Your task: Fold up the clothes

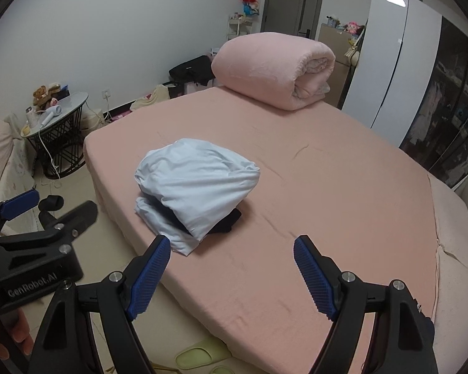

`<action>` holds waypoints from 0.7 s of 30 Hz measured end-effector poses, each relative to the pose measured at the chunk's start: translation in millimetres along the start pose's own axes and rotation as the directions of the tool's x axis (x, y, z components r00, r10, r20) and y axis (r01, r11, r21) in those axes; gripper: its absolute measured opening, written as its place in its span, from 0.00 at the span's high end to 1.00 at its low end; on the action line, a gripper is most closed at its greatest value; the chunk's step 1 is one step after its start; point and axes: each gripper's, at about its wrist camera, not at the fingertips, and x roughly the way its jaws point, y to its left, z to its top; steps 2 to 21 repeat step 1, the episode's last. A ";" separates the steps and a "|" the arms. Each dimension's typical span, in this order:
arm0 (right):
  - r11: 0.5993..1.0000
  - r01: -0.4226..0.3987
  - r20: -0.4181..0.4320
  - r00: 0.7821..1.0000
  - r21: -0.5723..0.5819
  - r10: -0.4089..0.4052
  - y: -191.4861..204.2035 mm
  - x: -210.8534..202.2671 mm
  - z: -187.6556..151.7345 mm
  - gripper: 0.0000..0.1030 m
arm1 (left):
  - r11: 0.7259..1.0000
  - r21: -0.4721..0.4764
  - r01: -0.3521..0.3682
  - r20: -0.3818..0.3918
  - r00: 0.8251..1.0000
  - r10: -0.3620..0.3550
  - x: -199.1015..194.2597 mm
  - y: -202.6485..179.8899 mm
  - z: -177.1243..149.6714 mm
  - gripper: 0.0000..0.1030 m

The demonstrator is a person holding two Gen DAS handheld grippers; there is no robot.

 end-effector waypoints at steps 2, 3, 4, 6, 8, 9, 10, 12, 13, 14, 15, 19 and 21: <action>1.000 0.000 -0.001 1.000 0.002 0.000 -0.5 -0.4 -0.5 0.21 | 1.000 0.002 0.002 0.002 1.000 -0.002 -1.4 -0.4 -0.5 0.02; 1.000 0.000 -0.001 1.000 0.002 0.000 -0.5 -0.4 -0.5 0.21 | 1.000 0.002 0.002 0.002 1.000 -0.002 -1.4 -0.4 -0.5 0.02; 1.000 0.000 -0.001 1.000 0.002 0.000 -0.5 -0.4 -0.5 0.21 | 1.000 0.002 0.002 0.002 1.000 -0.002 -1.4 -0.4 -0.5 0.02; 1.000 0.000 -0.001 1.000 0.002 0.000 -0.5 -0.4 -0.5 0.21 | 1.000 0.002 0.002 0.002 1.000 -0.002 -1.4 -0.4 -0.5 0.02; 1.000 0.000 -0.001 1.000 0.002 0.000 -0.5 -0.4 -0.5 0.21 | 1.000 0.002 0.002 0.002 1.000 -0.002 -1.4 -0.4 -0.5 0.02; 1.000 0.000 -0.001 1.000 0.002 0.000 -0.5 -0.4 -0.5 0.21 | 1.000 0.002 0.002 0.002 1.000 -0.002 -1.4 -0.4 -0.5 0.02; 1.000 0.000 -0.001 1.000 0.002 0.000 -0.5 -0.4 -0.5 0.21 | 1.000 0.002 0.002 0.002 1.000 -0.002 -1.4 -0.4 -0.5 0.02; 1.000 0.000 -0.001 1.000 0.002 0.000 -0.5 -0.4 -0.5 0.21 | 1.000 0.002 0.002 0.002 1.000 -0.002 -1.4 -0.4 -0.5 0.02; 1.000 0.000 -0.001 1.000 0.002 0.000 -0.5 -0.4 -0.5 0.21 | 1.000 0.002 0.002 0.002 1.000 -0.002 -1.4 -0.4 -0.5 0.02; 1.000 0.000 -0.001 1.000 0.002 0.000 -0.5 -0.4 -0.5 0.21 | 1.000 0.002 0.002 0.002 1.000 -0.002 -1.4 -0.4 -0.5 0.02; 1.000 0.000 -0.001 1.000 0.002 0.000 -0.5 -0.4 -0.5 0.21 | 1.000 0.002 0.002 0.002 1.000 -0.002 -1.4 -0.4 -0.5 0.02; 1.000 0.000 -0.001 1.000 0.002 0.000 -0.5 -0.4 -0.5 0.21 | 1.000 0.002 0.002 0.002 1.000 -0.002 -1.4 -0.4 -0.5 0.02; 1.000 0.000 -0.001 1.000 0.002 0.000 -0.5 -0.4 -0.5 0.21 | 1.000 0.002 0.002 0.002 1.000 -0.002 -1.4 -0.4 -0.5 0.02</action>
